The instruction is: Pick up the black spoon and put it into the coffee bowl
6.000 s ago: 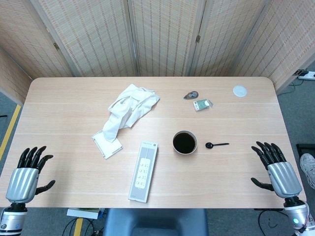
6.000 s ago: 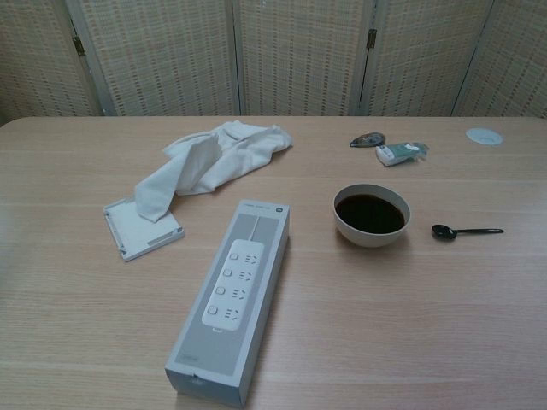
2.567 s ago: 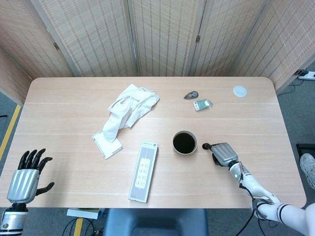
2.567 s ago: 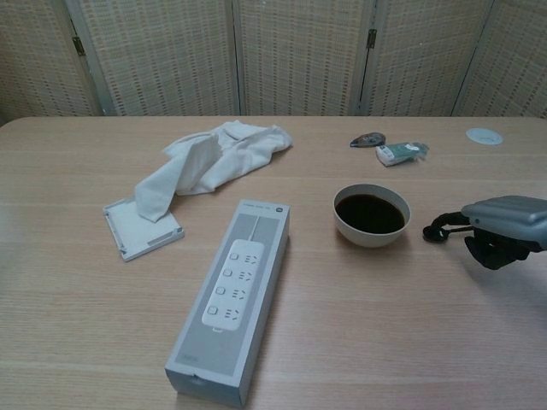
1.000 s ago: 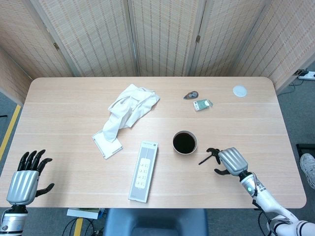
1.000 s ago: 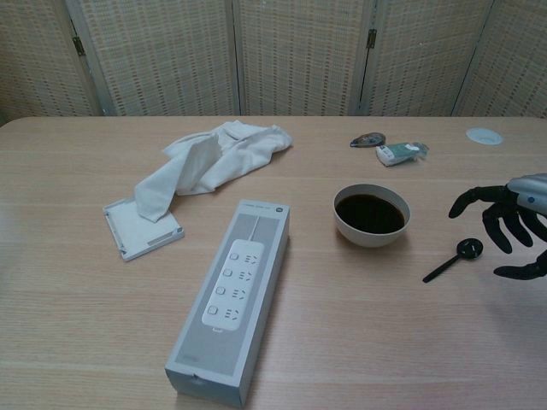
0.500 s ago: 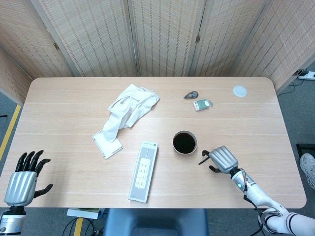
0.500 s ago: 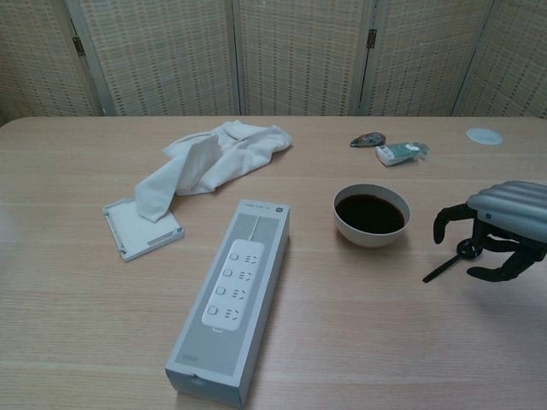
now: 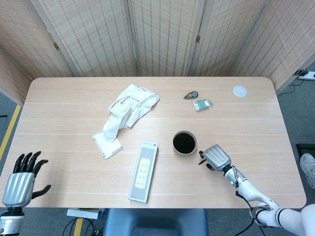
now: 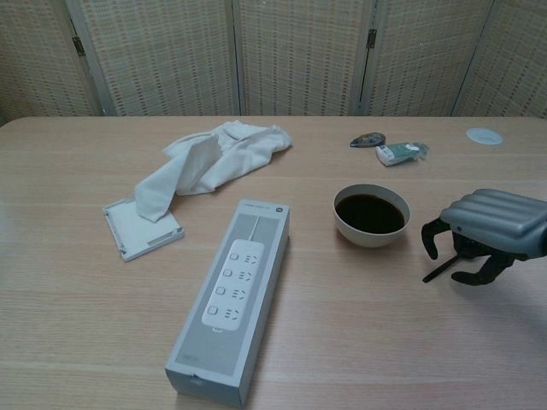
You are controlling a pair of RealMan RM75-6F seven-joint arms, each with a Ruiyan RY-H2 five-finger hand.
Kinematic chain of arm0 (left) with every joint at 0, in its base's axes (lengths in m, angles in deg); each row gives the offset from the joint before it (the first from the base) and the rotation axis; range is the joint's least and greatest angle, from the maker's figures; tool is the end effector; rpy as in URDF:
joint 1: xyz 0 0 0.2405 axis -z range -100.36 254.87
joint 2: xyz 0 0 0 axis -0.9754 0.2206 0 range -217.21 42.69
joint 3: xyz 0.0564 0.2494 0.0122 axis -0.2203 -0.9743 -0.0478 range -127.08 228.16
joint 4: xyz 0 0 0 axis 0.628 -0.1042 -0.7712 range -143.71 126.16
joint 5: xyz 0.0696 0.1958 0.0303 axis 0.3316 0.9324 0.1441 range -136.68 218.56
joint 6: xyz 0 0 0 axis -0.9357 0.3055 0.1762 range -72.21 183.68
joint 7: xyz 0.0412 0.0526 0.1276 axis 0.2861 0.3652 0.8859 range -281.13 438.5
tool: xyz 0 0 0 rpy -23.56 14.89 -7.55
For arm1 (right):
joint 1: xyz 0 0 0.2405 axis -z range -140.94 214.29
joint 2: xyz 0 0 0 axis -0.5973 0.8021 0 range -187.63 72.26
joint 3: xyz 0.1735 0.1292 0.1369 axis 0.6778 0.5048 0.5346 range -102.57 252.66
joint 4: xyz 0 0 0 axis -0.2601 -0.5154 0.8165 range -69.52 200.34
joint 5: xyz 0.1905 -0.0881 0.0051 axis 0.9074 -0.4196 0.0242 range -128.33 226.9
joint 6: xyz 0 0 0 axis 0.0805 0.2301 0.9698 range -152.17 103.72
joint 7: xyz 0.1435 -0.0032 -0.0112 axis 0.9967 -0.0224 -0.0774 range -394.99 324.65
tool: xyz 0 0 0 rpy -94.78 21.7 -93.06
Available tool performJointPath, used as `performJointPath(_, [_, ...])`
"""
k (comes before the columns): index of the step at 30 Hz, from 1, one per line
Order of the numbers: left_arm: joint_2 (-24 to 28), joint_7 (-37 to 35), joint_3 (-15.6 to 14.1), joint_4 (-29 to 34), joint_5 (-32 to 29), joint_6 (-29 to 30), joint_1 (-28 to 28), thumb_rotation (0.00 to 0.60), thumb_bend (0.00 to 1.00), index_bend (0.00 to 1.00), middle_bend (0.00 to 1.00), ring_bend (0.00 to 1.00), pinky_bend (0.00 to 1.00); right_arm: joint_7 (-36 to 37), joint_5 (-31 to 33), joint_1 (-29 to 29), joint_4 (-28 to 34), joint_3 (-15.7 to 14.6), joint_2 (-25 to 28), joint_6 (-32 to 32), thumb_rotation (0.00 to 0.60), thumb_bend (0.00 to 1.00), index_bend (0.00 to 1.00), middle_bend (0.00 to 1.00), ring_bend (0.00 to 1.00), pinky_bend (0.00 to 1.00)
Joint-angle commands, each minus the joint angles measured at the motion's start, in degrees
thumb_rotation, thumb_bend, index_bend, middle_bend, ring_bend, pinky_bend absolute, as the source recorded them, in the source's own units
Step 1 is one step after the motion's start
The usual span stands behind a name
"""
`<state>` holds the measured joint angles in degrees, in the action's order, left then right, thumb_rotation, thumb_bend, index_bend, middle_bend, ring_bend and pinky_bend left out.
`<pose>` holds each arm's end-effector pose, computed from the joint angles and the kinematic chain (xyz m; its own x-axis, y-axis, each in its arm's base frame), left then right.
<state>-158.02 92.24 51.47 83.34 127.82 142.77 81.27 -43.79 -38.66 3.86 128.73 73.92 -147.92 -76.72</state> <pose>-0.3013 0.1687 0.1216 0.5093 0.0116 0.8605 0.8606 -0.0163 -0.5091 -0.2706 -0.3041 -0.0274 0.7256 -0.2692 0.6333 -0.6656 -0.5082 0.5466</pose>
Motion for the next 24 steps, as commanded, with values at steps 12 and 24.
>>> performJointPath(12, [-0.5, -1.1, 0.0, -1.2, -0.2, -0.1, -0.3, 0.6, 0.14, 0.29, 0.11, 0.08, 0.07, -12.9, -1.9, -0.2, -1.9, -1.1, -1.5, -2.5, 0.6, 0.24, 0.52, 0.98, 1.0, 1.0])
performJointPath(24, [-0.4, -2.1, 0.0, -2.0, -0.2, 0.1, -0.5, 0.6, 0.14, 0.29, 0.11, 0.08, 0.07, -14.0, -2.5, 0.0, -4.3, -1.7, -3.7, -3.1, 0.6, 0.24, 0.52, 0.98, 1.0, 1.0])
